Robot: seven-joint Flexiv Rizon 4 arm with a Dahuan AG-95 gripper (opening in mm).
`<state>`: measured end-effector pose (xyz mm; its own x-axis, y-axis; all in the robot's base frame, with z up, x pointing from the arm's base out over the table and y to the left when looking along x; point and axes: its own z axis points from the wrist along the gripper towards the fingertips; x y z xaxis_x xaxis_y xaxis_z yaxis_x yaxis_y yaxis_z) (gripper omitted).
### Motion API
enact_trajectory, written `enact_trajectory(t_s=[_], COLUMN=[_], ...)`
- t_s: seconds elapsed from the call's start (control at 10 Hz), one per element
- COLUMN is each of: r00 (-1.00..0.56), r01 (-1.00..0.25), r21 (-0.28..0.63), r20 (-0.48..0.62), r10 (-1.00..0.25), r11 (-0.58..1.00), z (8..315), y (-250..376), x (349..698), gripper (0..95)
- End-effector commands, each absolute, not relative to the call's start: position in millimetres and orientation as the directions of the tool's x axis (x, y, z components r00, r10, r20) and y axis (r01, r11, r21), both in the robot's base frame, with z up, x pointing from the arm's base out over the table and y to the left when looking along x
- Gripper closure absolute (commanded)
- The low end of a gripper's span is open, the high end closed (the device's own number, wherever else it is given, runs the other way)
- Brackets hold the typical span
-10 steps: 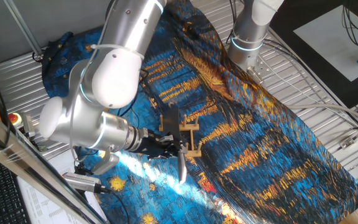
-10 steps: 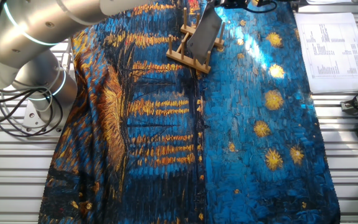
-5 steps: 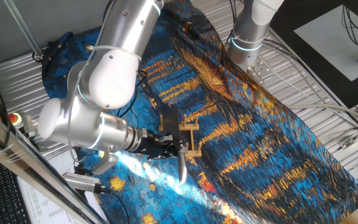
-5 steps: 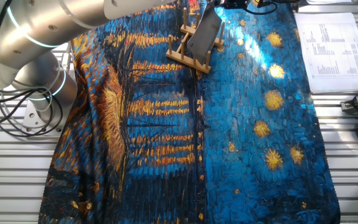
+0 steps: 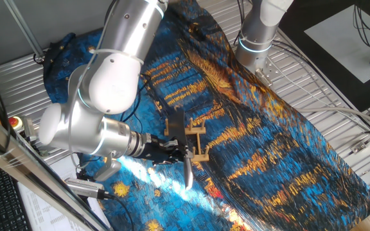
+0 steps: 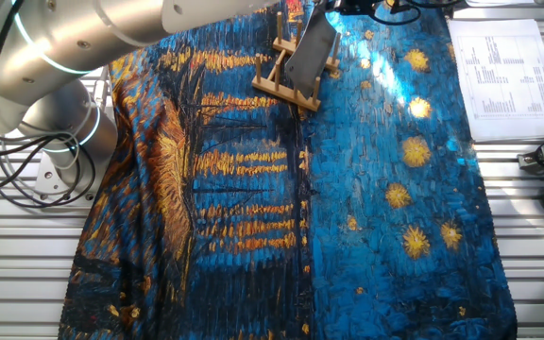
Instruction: Put the knife on the knife rack
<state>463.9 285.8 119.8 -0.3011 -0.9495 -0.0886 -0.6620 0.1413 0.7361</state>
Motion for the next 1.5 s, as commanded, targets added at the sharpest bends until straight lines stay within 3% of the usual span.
enact_trajectory(t_s=[0.1,1.5], r00=[-0.301,-0.267], r01=[-0.656,-0.593], r21=[0.741,0.801], r20=[-0.088,-0.093], r10=[-0.95,-0.959], r11=[0.139,0.087], z=[119.2,113.6], y=[285.4,285.0], x=[464.0,464.5], gripper=[95.0,95.0])
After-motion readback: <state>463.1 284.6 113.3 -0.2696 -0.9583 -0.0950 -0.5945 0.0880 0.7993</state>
